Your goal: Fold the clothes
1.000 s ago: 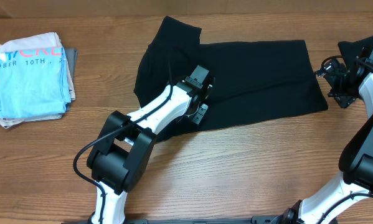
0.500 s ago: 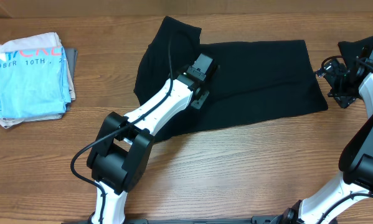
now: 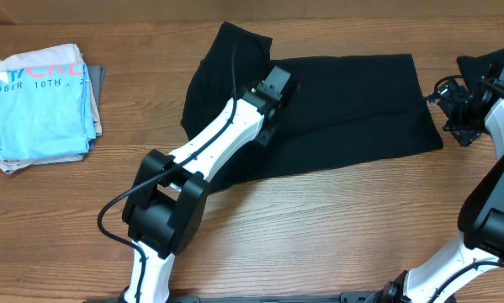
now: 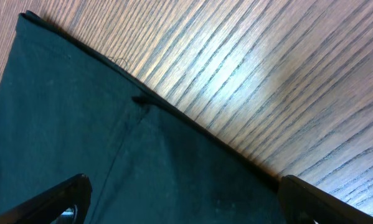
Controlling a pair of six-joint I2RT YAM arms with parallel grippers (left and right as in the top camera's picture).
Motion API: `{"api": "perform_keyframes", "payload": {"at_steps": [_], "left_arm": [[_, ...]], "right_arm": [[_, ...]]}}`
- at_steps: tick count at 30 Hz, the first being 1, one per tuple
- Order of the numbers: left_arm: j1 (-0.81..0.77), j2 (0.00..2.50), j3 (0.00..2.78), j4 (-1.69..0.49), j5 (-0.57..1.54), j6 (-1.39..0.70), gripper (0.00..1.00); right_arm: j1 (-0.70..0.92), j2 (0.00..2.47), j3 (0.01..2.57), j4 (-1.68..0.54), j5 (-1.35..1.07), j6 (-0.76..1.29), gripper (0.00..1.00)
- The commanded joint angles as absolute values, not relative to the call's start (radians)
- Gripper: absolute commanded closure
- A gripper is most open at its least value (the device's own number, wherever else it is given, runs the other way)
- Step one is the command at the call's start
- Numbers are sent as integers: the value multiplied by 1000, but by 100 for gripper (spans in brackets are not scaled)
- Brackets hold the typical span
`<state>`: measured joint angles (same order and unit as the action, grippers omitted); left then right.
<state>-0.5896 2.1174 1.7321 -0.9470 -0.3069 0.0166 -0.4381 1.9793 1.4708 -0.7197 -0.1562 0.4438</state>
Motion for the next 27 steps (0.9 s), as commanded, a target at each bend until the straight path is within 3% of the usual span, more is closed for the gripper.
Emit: {"api": "perform_keyframes", "payload": {"at_steps": [1,5,8,17,23,27], "left_arm": [[-592,2084,1842,-1024,-221,31,54],[-592,2083,1854,-1100,-101,93,18],[-596,2101,1816,-1114,-77,109,7],[-595,2140,1715,-994,-81,76,30],[-595,2141,1678,-959,-83,64,32],[-595,2141,1645,-915,-111,54,44]], "right_arm": [[-437,1943,1494,-717,-151,437,0],[-437,1943,1494,-717,-151,437,0],[-437,1943,1494,-717,-151,437,0],[-437,1943,1494,-716,-151,437,0],[-437,1943,1494,-717,-151,437,0],[-437,1943,1494,-717,-151,437,0]]}}
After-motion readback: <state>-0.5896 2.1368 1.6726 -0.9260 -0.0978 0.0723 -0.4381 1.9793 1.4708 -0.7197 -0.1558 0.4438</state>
